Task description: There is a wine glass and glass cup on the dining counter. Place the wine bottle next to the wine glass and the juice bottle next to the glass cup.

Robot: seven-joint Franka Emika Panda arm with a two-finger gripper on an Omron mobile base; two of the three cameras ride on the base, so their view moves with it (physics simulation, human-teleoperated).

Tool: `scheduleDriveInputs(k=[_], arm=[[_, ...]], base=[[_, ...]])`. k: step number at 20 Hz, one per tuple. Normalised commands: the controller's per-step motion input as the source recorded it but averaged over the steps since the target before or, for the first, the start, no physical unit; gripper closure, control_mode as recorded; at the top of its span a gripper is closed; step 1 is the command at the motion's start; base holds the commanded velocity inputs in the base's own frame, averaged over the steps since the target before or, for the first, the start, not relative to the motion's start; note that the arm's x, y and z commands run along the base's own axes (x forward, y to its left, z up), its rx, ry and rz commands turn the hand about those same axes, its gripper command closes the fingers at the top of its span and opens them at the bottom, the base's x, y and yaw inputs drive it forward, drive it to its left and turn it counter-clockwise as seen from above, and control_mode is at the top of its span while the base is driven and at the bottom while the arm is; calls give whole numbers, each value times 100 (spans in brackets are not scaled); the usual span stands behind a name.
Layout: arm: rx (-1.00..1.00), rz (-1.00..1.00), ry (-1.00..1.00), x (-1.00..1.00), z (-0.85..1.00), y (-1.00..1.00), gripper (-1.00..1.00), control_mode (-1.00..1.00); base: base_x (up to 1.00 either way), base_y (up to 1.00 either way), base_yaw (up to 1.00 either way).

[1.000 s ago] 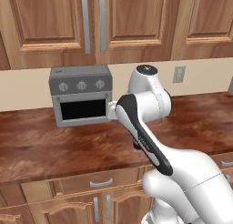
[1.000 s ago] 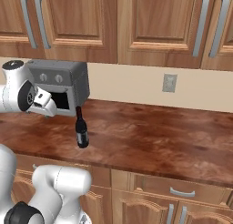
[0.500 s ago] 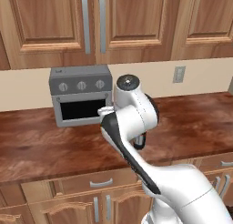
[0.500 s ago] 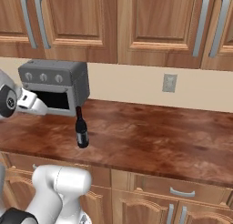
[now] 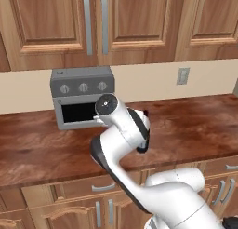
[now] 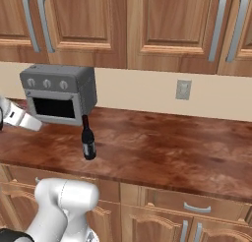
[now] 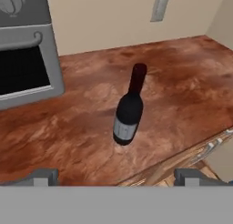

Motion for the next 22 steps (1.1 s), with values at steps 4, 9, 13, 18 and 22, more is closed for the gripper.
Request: scheduleDriveInputs(k=[4, 9, 13, 18, 22], arm=[[-2, -26, -23, 0, -1, -4, -100, -100], [0, -15, -38, -1, 0, -12, -100, -100], [0, -18, -25, 0, -2, -20, -100, -100], [12, -7, -7, 0, 0, -30, -100, -100], [10, -2, 0, 13, 0, -18, -100, -100]], base=[[0, 0, 0], [0, 0, 0], [0, 0, 0], [0, 0, 0], [0, 0, 0]])
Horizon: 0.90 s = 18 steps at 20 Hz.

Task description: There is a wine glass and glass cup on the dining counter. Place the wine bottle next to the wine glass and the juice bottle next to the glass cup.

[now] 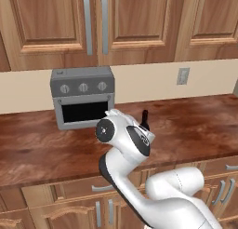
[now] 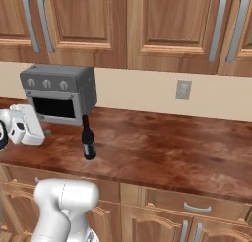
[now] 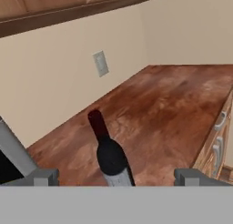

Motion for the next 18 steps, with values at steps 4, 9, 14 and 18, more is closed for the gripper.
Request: scheduleDriveInputs(k=[4, 9, 14, 18], arm=[[0, -3, 1, 17, 0, -19, -100, -100], [0, -5, 7, 26, -8, -17, -100, -100], [0, -6, 4, 26, -19, -10, -100, -100], [0, -9, 1, 26, -22, -6, -100, -100]], base=[[0, 0, 0], [0, 0, 0], [0, 0, 0], [0, 0, 0]])
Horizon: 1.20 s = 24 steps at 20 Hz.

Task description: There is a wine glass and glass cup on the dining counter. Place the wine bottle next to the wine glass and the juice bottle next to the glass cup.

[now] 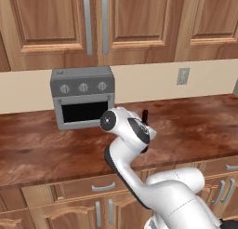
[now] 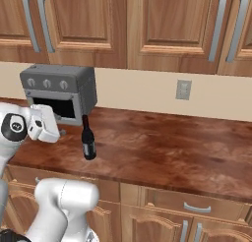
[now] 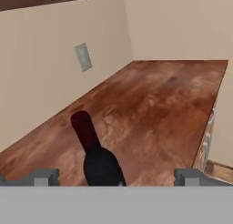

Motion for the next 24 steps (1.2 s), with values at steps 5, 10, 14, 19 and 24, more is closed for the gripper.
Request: scheduleDriveInputs(k=[5, 10, 14, 19, 24], arm=[[0, -8, 2, 17, -19, -9, -100, -100], [-6, -9, 2, 17, -10, -3, -100, -100], [-12, -7, 9, 16, -5, -1, -100, -100], [-7, -3, 7, 9, -4, -8, -100, -100], [-6, -1, 6, 13, -12, -3, -100, -100]], base=[[0, 0, 0], [0, 0, 0], [0, 0, 0], [0, 0, 0], [0, 0, 0]])
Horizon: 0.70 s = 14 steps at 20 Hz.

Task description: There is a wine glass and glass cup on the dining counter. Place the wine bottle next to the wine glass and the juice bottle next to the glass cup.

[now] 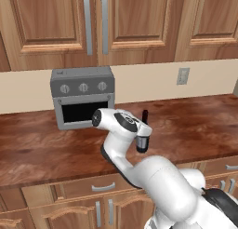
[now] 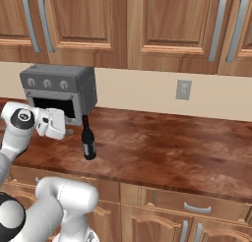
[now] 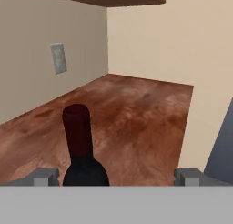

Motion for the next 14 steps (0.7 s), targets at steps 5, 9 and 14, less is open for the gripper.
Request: scheduleDriveInputs(k=[5, 9, 14], arm=[[-7, 0, 0, 9, -16, -9, -100, -100], [-10, 0, 0, 12, -20, -8, -100, -100], [-6, 0, 0, 12, -14, -9, -100, -100]], base=[[0, 0, 0], [0, 0, 0], [0, 0, 0]])
